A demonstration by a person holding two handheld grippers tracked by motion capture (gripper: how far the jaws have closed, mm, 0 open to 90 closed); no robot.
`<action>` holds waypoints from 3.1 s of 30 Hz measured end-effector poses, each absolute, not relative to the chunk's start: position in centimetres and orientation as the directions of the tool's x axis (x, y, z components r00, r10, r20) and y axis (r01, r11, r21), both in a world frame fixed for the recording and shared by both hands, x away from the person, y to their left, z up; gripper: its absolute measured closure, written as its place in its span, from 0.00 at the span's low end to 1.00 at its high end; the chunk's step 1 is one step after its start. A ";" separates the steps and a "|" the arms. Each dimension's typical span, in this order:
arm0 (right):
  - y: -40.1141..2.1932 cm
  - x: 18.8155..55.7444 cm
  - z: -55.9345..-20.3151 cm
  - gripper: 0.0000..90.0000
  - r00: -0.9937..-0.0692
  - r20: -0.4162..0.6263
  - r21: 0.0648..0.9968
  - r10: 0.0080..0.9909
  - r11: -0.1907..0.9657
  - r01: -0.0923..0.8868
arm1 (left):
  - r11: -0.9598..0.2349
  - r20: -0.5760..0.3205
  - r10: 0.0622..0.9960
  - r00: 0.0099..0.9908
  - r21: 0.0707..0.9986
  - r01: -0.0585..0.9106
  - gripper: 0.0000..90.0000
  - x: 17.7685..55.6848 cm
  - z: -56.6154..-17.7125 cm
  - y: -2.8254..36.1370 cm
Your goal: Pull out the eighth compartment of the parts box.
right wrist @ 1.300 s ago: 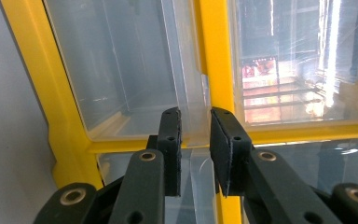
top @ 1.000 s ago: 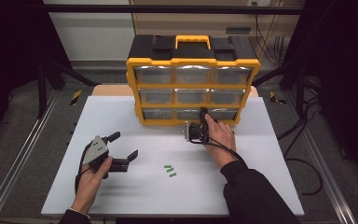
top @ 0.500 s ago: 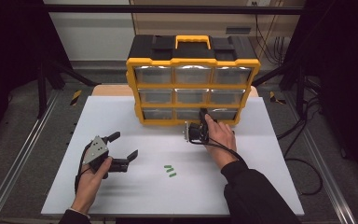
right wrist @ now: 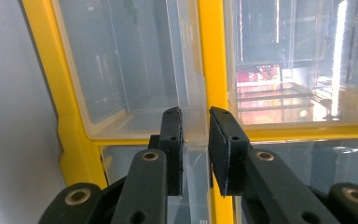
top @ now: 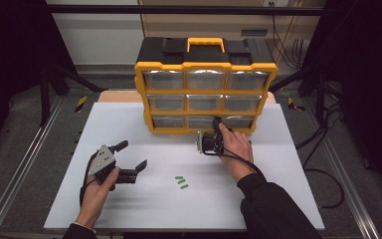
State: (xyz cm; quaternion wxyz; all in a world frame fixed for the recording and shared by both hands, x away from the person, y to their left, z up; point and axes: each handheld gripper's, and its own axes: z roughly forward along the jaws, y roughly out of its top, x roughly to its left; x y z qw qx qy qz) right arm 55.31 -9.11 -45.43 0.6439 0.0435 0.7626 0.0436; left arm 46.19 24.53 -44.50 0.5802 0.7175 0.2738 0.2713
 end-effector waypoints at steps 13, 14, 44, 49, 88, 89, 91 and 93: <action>-9.4 54.0 -45.5 0.84 -0.163 -0.979 0.126 0.123 0.992 -0.007 | -0.170 0.067 0.709 0.702 0.982 0.078 0.02 46.2 -44.5 24.4; -9.4 53.9 -45.5 0.84 -0.163 -0.978 0.130 0.127 0.992 -0.005 | -0.171 0.067 0.709 0.702 0.982 0.078 0.02 46.2 -44.5 24.4; -9.7 52.3 -45.7 0.87 -0.158 -0.982 0.111 0.107 0.994 -0.022 | -0.179 0.073 0.709 0.702 0.981 0.079 0.02 46.2 -44.5 24.5; -9.7 52.0 -45.7 0.87 -0.159 -0.982 0.103 0.098 0.994 -0.024 | -0.180 0.074 0.709 0.701 0.981 0.078 0.02 46.2 -44.5 24.6; -9.8 49.8 -45.9 0.87 -0.135 -0.988 0.087 0.080 0.995 -0.049 | -0.171 0.068 0.711 0.700 0.982 0.079 0.02 46.1 -44.5 24.5; -9.7 49.7 -46.0 0.87 -0.136 -0.986 0.101 0.095 0.994 -0.037 | -0.171 0.068 0.710 0.701 0.982 0.079 0.02 46.1 -44.5 24.5; -9.7 49.7 -45.9 0.87 -0.136 -0.986 0.098 0.092 0.994 -0.040 | -0.172 0.068 0.710 0.701 0.982 0.078 0.02 46.1 -44.5 24.5; -9.7 49.8 -45.9 0.87 -0.135 -0.987 0.091 0.085 0.995 -0.043 | -0.171 0.068 0.710 0.701 0.982 0.078 0.02 46.1 -44.5 24.5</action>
